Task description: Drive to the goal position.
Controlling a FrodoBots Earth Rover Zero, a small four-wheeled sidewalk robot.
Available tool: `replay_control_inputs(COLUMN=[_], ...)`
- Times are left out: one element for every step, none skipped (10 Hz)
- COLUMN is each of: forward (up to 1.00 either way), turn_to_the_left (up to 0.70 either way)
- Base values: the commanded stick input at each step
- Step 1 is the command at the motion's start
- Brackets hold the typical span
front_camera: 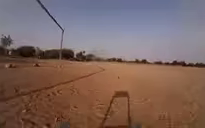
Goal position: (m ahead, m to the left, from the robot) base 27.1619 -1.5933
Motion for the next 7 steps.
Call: replay_control_inputs(forward=[0.7,0.7,0.7,0.7,0.7,0.7,0.7], turn_to_the_left=[0.0,0.0,0.0,0.0,0.0,0.0,0.0])
